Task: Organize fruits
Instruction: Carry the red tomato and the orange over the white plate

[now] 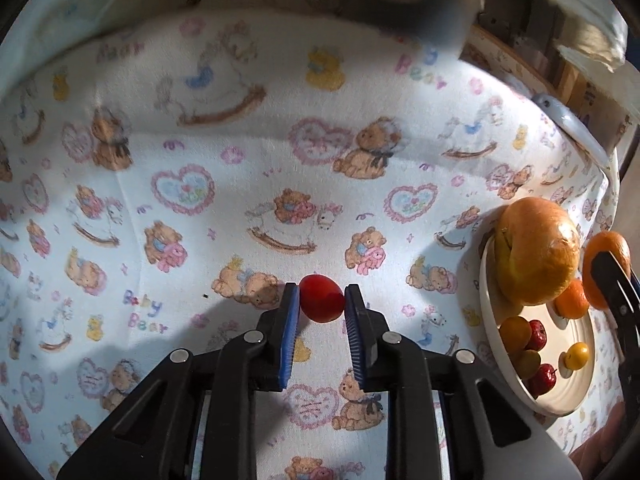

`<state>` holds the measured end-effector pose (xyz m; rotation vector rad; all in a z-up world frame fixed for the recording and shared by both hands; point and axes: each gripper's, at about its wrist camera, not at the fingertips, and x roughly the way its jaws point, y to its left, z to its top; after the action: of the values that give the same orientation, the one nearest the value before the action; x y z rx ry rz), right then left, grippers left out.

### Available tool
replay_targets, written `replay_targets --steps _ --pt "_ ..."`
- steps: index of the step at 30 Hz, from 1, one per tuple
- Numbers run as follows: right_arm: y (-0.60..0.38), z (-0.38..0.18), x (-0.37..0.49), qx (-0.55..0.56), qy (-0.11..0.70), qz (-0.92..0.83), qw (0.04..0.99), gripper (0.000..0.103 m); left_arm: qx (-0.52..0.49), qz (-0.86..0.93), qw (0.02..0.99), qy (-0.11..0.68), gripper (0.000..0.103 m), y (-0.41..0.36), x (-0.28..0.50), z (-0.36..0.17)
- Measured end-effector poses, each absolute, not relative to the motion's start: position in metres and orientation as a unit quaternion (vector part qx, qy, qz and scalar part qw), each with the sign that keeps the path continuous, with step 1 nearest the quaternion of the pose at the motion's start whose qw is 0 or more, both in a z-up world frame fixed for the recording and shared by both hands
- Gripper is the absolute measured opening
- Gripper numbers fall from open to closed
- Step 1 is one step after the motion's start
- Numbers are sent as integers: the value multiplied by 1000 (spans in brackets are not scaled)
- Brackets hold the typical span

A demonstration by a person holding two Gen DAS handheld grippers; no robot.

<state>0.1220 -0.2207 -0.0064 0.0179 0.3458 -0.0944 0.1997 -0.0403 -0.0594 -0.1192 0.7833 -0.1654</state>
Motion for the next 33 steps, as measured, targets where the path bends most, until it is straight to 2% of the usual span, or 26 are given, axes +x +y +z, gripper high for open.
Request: replay_targets --steps 8,15,24,33 --pt "-221 -6 118 9 164 -49 985 51 -5 -44 954 295 21 -45 144 -24" --pt "-223 16 103 32 153 -20 988 51 -6 -58 973 223 21 -38 95 23" --pt "-254 54 61 26 115 0 993 51 5 -107 976 189 21 -72 64 56" --pt "-309 36 60 46 142 16 989 51 19 -163 964 211 22 -130 72 56"
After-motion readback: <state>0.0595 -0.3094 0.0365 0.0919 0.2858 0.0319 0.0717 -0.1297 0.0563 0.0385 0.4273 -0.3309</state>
